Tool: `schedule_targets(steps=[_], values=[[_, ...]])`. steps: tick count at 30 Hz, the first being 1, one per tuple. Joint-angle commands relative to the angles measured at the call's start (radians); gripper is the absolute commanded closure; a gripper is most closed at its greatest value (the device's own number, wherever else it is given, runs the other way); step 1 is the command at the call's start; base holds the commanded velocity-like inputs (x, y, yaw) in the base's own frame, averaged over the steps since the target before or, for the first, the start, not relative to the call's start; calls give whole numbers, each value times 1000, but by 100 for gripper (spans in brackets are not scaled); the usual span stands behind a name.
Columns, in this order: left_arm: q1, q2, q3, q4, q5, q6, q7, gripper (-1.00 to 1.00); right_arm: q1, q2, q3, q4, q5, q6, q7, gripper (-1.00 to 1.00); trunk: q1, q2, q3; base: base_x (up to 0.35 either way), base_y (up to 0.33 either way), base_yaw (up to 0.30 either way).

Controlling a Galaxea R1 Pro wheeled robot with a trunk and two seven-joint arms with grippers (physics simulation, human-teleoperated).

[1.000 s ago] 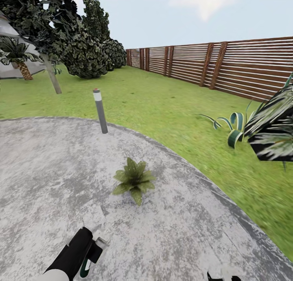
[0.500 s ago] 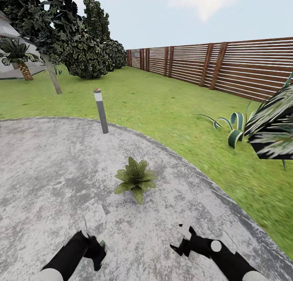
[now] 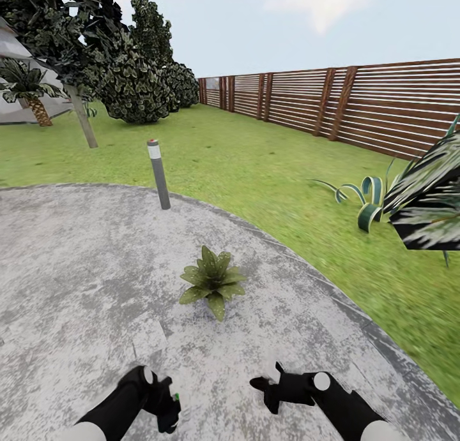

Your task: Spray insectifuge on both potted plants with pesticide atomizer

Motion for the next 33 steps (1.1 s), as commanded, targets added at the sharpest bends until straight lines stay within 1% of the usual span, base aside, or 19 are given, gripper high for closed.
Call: schedule_targets(steps=[1, 3, 5, 8, 10, 13, 15, 16, 17, 18, 27, 33], values=[[0, 1, -7, -2, 2, 9, -4, 100, 0, 10, 2, -1, 10, -6, -2, 100, 0, 0, -1, 0, 0, 0], [0, -1, -9, -2, 2, 8, -4, 100, 0, 21, 2, -3, 10, -6, -2, 100, 0, 0, -1, 0, 0, 0], [1, -12, -11, -2, 1, 8, -4, 100, 0, 49, 3, -7, 19, -6, -1, 100, 0, 0, -1, 0, 0, 0], [1, -29, -12, -1, 0, 8, -5, 100, -2, 86, 2, -10, 96, -6, -2, 100, 0, 0, -1, 0, 0, 0], [1, -33, -13, -2, 0, 8, -4, 100, -4, 99, 2, -11, 114, -6, -2, 100, 0, 0, -1, 0, 0, 0], [1, -40, -13, -2, 0, 6, -4, 100, -5, 117, 2, -10, 120, -6, -2, 100, 0, 0, -1, 0, 0, 0], [1, -44, -12, -2, 0, 5, -5, 100, -5, 120, 2, -9, 121, -6, -2, 100, 0, 0, -1, 0, 0, 0], [1, -58, -11, -2, 1, -16, -5, 100, -5, 121, 2, -9, 122, -6, -2, 100, 0, 0, -1, 0, 0, 0], [1, -68, -9, -2, 6, -77, -6, 100, -5, 122, 2, -11, 122, -7, -2, 100, 0, 0, -1, 0, 0, 0], [1, -70, -9, -2, 8, -85, -6, 100, -5, 122, 2, -11, 122, -7, -2, 100, 0, 0, -1, 0, 0, 0], [1, -99, -6, -1, 12, -91, -19, 100, -5, 123, 2, -11, 122, -8, -3, 100, 0, 0, -1, 0, 0, 0], [1, -110, -3, -2, 19, -89, -19, 100, -5, 123, 2, -11, 122, -9, -3, 100, 0, 0, -1, 0, 0, 0]])
